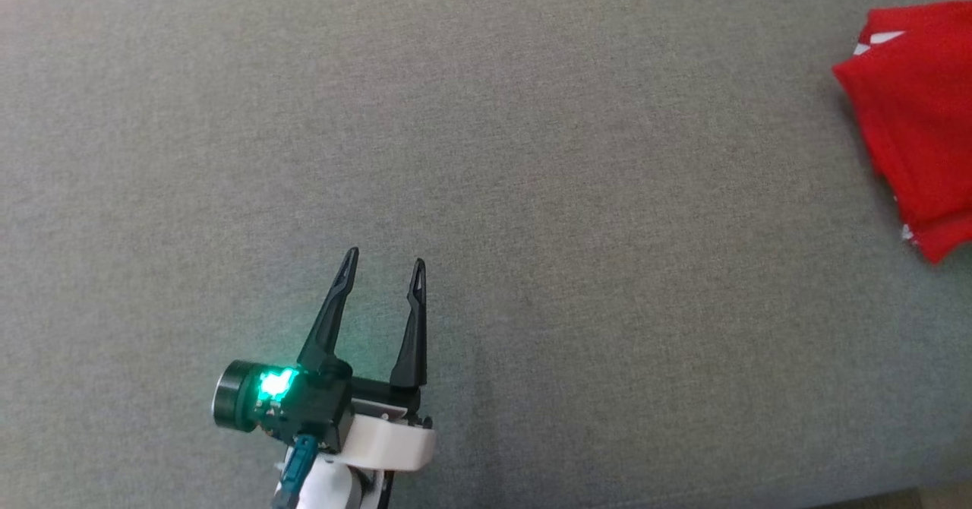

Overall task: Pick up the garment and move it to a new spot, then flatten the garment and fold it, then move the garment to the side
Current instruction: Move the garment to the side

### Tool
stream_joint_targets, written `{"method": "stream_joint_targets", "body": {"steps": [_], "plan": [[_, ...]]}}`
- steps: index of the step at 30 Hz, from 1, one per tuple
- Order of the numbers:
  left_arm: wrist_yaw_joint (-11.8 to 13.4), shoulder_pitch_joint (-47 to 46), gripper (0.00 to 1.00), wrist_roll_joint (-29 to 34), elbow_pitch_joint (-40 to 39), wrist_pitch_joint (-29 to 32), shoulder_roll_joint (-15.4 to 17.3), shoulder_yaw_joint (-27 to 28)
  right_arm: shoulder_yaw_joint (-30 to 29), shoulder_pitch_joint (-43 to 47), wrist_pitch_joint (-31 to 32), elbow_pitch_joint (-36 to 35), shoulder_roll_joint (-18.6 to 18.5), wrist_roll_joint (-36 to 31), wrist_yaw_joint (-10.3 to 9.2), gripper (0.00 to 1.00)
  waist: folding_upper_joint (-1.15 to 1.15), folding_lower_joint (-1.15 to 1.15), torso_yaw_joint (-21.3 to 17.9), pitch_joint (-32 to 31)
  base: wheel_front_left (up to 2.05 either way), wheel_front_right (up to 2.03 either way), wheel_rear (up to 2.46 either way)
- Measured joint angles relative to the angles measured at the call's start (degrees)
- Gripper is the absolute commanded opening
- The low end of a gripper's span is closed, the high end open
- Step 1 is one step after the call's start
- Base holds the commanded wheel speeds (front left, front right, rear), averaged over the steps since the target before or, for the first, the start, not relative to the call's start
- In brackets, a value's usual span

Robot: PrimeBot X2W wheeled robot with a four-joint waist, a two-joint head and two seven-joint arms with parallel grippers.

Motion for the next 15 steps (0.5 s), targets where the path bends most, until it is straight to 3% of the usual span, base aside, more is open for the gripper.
{"method": "stream_joint_targets", "body": {"steps": [7, 15], "plan": [[0.43, 0.08, 1.0, -1.51, -0.88, 0.0, 0.01, 0.25, -2.86, 1.95, 1.01, -0.62, 1.71, -5.72, 0.0, 1.0, 0.0, 0.0, 0.73, -1.96, 0.0, 0.0, 0.0], [0.03, 3.15, 1.0, -6.27, -0.76, 0.0, -0.13, 1.99, -0.46, 14.04, -3.98, -5.24, 13.23, -4.58, 0.0, 1.0, 0.0, -0.01, 3.1, -7.99, 0.0, 0.0, 0.0]]}}
